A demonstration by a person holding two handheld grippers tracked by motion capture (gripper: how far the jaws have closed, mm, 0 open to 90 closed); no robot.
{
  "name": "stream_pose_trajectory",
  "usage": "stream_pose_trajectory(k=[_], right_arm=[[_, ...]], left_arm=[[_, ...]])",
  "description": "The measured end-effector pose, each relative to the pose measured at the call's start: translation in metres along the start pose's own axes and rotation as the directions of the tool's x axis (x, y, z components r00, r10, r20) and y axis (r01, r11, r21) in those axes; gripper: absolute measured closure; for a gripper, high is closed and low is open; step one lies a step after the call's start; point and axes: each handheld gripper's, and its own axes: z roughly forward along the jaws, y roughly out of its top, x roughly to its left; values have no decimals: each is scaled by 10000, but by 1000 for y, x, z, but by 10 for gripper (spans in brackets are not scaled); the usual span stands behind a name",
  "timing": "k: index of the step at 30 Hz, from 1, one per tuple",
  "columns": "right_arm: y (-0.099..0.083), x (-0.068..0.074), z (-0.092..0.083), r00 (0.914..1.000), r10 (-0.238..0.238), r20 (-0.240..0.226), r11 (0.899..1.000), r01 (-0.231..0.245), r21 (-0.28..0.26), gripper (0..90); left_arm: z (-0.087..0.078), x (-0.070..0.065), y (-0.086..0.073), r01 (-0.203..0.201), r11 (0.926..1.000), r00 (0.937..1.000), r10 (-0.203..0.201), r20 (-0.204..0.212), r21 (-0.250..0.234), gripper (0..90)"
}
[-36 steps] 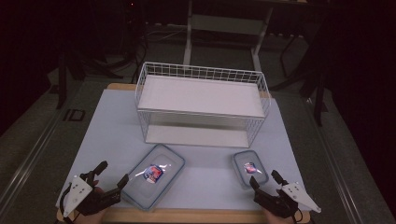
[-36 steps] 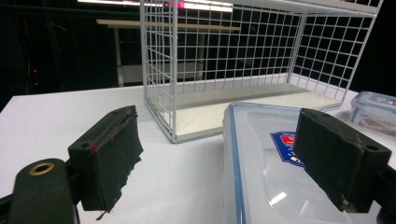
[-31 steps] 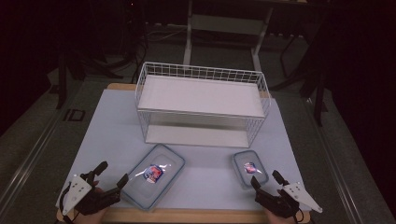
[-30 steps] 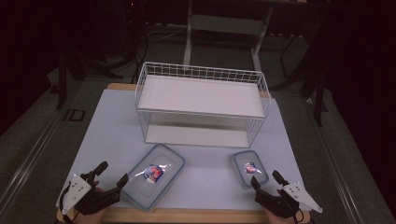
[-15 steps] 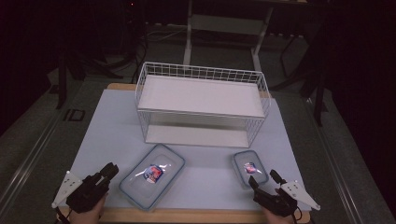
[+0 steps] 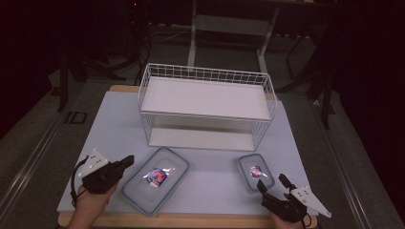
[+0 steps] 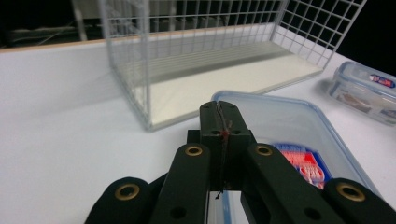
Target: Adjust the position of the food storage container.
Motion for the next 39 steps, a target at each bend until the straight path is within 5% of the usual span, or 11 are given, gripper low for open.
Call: stream_pose_trajectory(k=[5, 10, 12, 13, 16, 20, 24, 28, 30, 36, 39], right_arm=[[0, -6, -1, 9987, 501, -102, 9986, -502, -135, 139], [1, -7, -3, 9982, 577, -180, 9981, -580, -201, 140], [2, -7, -3, 9976, 651, -229, 9975, -656, -243, 140], [2, -9, -4, 9964, 803, -281, 9963, -811, -283, 140], [2, -11, -5, 9941, 1029, -345, 9940, -1040, -327, 141], [4, -11, -6, 9947, 986, -283, 9947, -994, -262, 145], [4, -10, -7, 9967, 772, -234, 9966, -778, -266, 146], [4, -10, -7, 9967, 771, -264, 9967, -777, -224, 146], [4, -10, -7, 9968, 754, -276, 9969, -759, -195, 146], [4, -9, -6, 9966, 761, -303, 9969, -767, -182, 146], [4, -9, -6, 9972, 688, -305, 9975, -693, -152, 147]], left_arm=[[29, 10, 17, -113, 9953, 9999, 101, 126, 957, 900], [56, 18, 27, -432, 9702, 9989, 467, -91, 2383, 900], [56, 18, 27, -432, 9702, 9989, 467, -91, 2383, 900], [70, 18, 31, -783, 9440, 9967, 807, 58, 3206, 900], [82, 12, 35, -1479, 9036, 9863, 1649, -79, 4019, 900], [92, 5, 36, -1797, 8907, 9797, 2005, -59, 4175, 900], [103, 0, 38, -1993, 8666, 9737, 2276, -70, 4576, 900], [104, -1, 41, -1744, 8727, 9792, 2023, -127, 4560, 900], [107, -5, 43, -1933, 8595, 9735, 2282, -168, 4731, 900], [118, -17, 47, -2147, 8464, 9700, 2430, 53, 4873, 900], [126, -30, 50, -2524, 8259, 9607, 2759, 290, 5042, 900]])
